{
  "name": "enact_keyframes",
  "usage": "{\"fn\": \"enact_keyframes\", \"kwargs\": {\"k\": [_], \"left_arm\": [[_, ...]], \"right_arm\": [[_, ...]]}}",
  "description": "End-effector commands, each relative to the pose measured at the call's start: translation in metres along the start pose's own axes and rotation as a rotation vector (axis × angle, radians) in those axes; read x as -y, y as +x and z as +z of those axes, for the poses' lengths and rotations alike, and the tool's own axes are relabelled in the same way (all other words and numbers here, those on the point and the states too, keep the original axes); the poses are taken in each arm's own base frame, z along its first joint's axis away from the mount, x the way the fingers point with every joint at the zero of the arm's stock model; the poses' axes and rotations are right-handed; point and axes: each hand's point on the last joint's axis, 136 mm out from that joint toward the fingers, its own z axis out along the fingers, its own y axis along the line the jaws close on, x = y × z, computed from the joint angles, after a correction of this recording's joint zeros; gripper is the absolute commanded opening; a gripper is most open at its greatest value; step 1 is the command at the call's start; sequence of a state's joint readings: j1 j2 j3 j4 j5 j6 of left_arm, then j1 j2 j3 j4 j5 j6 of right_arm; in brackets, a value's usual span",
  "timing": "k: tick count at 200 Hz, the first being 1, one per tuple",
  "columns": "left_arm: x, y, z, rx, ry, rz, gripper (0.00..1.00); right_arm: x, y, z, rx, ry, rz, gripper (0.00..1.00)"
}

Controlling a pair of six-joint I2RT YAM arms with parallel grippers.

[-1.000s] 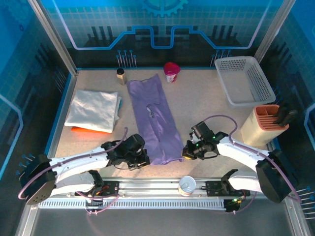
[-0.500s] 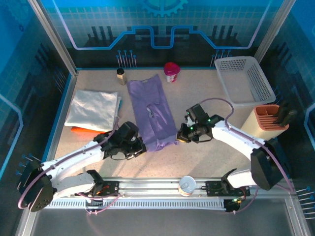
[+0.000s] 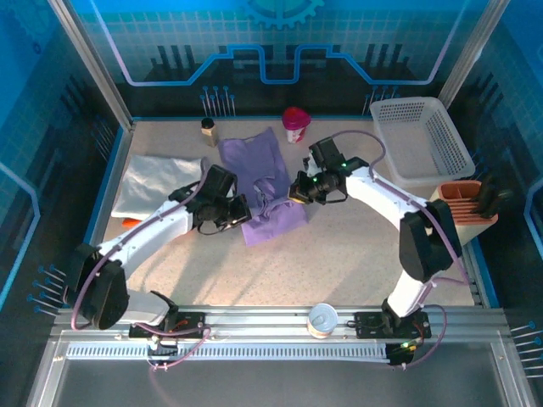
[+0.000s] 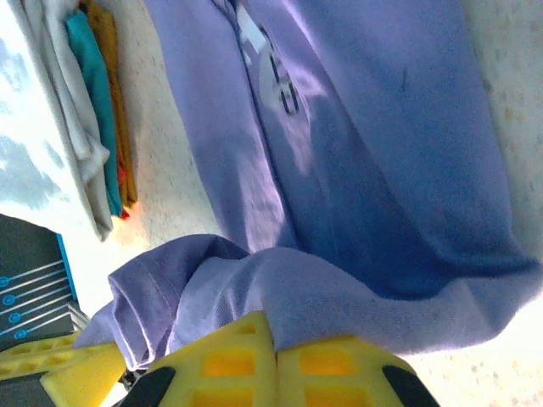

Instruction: Fold and stack the t-shirts

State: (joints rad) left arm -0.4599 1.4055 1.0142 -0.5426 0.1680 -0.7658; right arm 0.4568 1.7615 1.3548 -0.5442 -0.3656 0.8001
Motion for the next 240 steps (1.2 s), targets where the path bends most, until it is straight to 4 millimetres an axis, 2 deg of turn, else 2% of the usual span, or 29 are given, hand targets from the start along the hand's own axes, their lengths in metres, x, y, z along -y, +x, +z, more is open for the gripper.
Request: {"fn": "enact_keyframes", "kwargs": {"k": [1,45,98,119,140,157,174,191,207,228,240], "left_arm": [[-0.002,-0.019,0.004,0.011,-0.021,0.059,0.03],[-0.014,-0.048,0.022,0.028,-0.033,0.05,0.04],[-0.027,-0.076,0.042,0.033,-0.036,0.066,0.06],[-0.028,-0.086,0.048,0.048,-0.024,0.077,0.13],[-0.03,-0.098,0.058,0.047,-0.029,0.099,0.22],[-0.04,-0.11,0.064,0.043,-0.055,0.092,0.39],[-0.04,-0.124,0.056,0.054,-0.043,0.072,0.46],[-0.034,-0.132,0.037,0.102,-0.024,0.073,0.54],[-0.029,-0.129,0.023,0.12,-0.008,0.064,0.59],[-0.02,-0.111,0.018,0.081,0.067,0.011,0.57],[-0.018,-0.096,0.022,0.041,0.11,-0.028,0.51]], "right_arm": [[-0.001,-0.019,0.007,-0.027,-0.013,-0.008,0.0],[0.002,-0.051,0.03,-0.041,-0.029,0.014,0.0],[0.009,-0.067,0.055,-0.057,-0.029,0.035,0.0],[0.012,-0.072,0.062,-0.06,-0.026,0.039,0.0],[0.016,-0.08,0.07,-0.051,-0.018,0.052,0.18],[0.015,-0.092,0.07,-0.019,-0.02,0.051,0.56],[0.002,-0.099,0.062,0.0,-0.051,0.009,0.72],[-0.003,-0.1,0.049,0.028,-0.037,-0.035,0.83],[-0.006,-0.094,0.037,0.047,-0.048,-0.063,0.91],[-0.008,-0.075,0.03,0.035,-0.077,-0.075,0.92],[-0.006,-0.063,0.03,0.017,-0.095,-0.063,0.9]]}}
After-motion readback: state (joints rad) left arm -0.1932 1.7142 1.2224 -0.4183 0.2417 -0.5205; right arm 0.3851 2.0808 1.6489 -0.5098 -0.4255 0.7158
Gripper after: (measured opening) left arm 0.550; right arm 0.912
